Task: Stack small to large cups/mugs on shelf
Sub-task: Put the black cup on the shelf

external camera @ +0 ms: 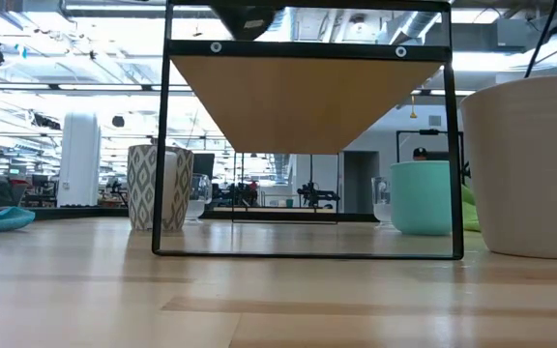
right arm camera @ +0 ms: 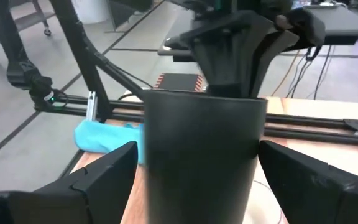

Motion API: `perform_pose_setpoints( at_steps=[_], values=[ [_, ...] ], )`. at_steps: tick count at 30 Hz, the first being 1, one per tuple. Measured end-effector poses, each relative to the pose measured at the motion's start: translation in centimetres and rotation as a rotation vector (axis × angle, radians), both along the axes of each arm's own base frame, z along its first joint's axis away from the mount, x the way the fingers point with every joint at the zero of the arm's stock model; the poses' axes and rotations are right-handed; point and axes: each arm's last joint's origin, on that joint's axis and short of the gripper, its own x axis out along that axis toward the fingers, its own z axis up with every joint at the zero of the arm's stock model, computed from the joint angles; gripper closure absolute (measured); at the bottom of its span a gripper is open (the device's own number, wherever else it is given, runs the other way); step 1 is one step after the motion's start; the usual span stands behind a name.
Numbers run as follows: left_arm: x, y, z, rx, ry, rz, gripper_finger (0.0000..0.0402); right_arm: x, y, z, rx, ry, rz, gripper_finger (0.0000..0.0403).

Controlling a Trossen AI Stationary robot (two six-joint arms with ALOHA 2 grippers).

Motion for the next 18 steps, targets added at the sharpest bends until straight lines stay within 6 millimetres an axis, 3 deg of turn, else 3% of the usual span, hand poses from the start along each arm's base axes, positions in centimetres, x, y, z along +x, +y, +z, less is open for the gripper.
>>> perform_pose_setpoints(
  at_steps=[18],
  values=[
    [0.5,1.1,0.2,0.02,-0.035,-0.02,0.0401,-0.1,-0.2,-0.2,-0.021,0.015,-0.009,0.0017]
  ],
)
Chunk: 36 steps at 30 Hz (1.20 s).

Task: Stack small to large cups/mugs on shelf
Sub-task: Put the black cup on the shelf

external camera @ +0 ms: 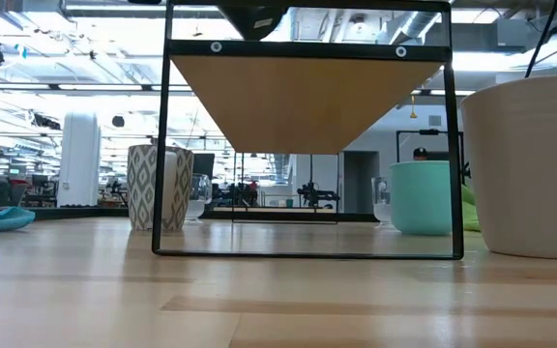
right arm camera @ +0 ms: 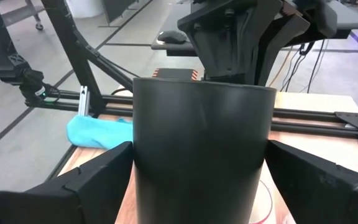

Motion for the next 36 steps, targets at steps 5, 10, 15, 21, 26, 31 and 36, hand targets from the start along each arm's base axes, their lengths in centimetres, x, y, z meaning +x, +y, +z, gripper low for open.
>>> perform_pose_setpoints(
  at_steps=[5,10,15,21,26,31,36],
  values=[
    [0.6,0.0,-0.3,0.007,0.005,-0.015,0.0401,0.0,0.0,-0.1,-0.019,0.001,-0.007,0.0016],
    [1.2,0.1,-0.7,0.01,0.026,-0.023,0.0401,0.0,0.0,-0.2,-0.022,0.01,-0.011,0.0016],
    [1.3,0.1,-0.7,0.01,0.026,-0.026,0.0401,0.0,0.0,-0.3,-0.025,0.021,-0.016,0.0016],
    [1.4,0.1,-0.6,0.019,0.007,-0.026,0.0401,-0.1,0.0,-0.3,-0.025,0.026,-0.025,0.0022],
    [1.5,0.2,-0.6,0.034,0.01,-0.024,0.0401,-0.2,-0.1,-0.3,-0.021,0.032,-0.03,0.0056],
    [1.4,0.2,-0.7,0.039,0.02,-0.019,0.0401,-0.1,-0.1,-0.3,-0.02,0.034,-0.031,0.0078],
    [1.4,0.2,-0.7,0.04,0.022,-0.012,0.0387,-0.1,0.0,-0.3,-0.015,0.034,-0.037,0.0077]
  ],
)
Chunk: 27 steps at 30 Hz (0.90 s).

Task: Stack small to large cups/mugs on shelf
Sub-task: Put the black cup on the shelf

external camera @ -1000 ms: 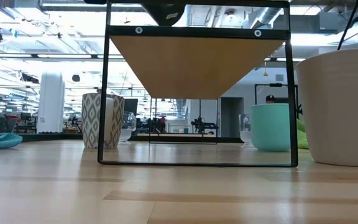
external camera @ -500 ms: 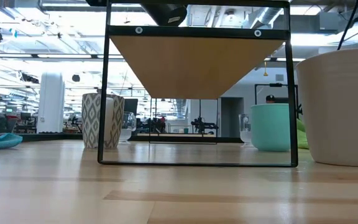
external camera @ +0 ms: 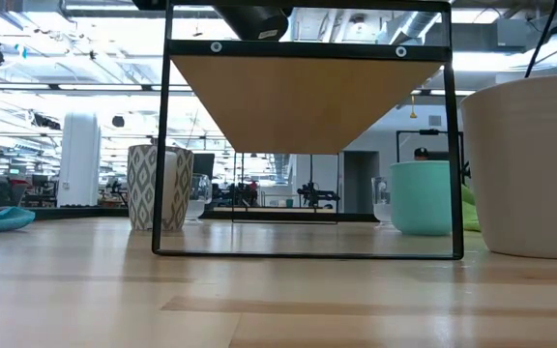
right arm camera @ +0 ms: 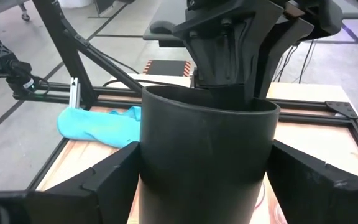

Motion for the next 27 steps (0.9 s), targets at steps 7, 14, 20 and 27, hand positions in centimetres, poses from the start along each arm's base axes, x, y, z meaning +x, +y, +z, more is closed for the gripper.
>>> perform_pose_setpoints(
  at_steps=[7,14,20,27],
  values=[
    [0.1,0.0,0.0,0.01,-0.005,-0.009,0.0366,0.1,0.0,0.0,0.001,-0.002,-0.001,0.0076],
    [-0.3,0.0,0.4,0.017,-0.023,-0.004,0.0339,0.1,0.1,0.0,0.013,-0.011,0.028,0.0076],
    [-1.9,0.2,1.7,0.035,-0.101,0.02,0.0322,-0.1,-0.3,0.7,0.025,-0.05,0.035,0.0076],
    [-4.0,0.1,3.1,0.078,-0.177,0.079,0.0322,-0.7,-1.2,1.5,0.04,-0.079,0.053,0.0076]
  ],
)
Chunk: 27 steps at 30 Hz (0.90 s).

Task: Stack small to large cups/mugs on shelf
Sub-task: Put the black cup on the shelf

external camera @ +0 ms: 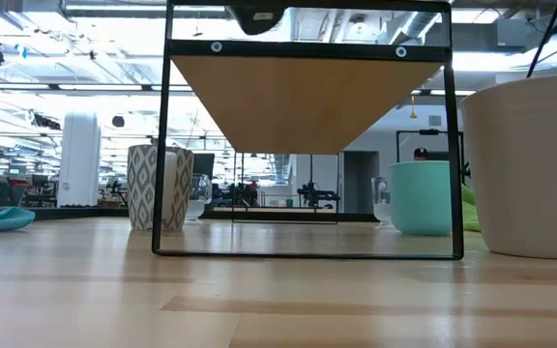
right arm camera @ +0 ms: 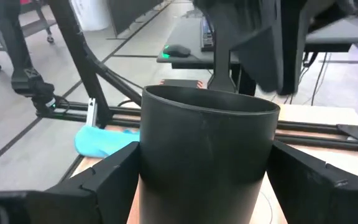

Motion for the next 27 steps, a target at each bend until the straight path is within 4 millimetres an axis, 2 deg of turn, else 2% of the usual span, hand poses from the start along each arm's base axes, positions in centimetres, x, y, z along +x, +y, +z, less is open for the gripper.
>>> perform_pose_setpoints(
  at_steps=[4,9,15,19,23,27],
  values=[
    [-0.7,0.0,0.6,0.013,-0.041,0.013,0.0322,-0.5,-0.5,0.7,0.008,-0.035,0.015,0.0076],
    [-1.4,-0.1,1.8,0.038,-0.15,0.006,0.0322,-2.2,-1.9,2.6,0.019,-0.099,0.041,0.0076],
    [-3.3,-0.2,3.3,0.111,-0.256,0.022,0.0322,-6.7,-4.5,6.1,0.014,-0.206,0.042,0.0076],
    [-4.8,-0.2,3.9,0.155,-0.286,0.073,0.0322,-10.2,-6.2,7.1,-0.008,-0.258,-0.024,0.0076],
    [-5.6,-0.1,4.2,0.188,-0.303,0.12,0.0322,-11.2,-7.5,6.3,0.012,-0.391,-0.083,0.0076],
    [-5.6,0.0,4.4,0.218,-0.307,0.135,0.0322,-10.4,-8.1,3.2,0.036,-0.489,-0.106,0.0076]
  ],
)
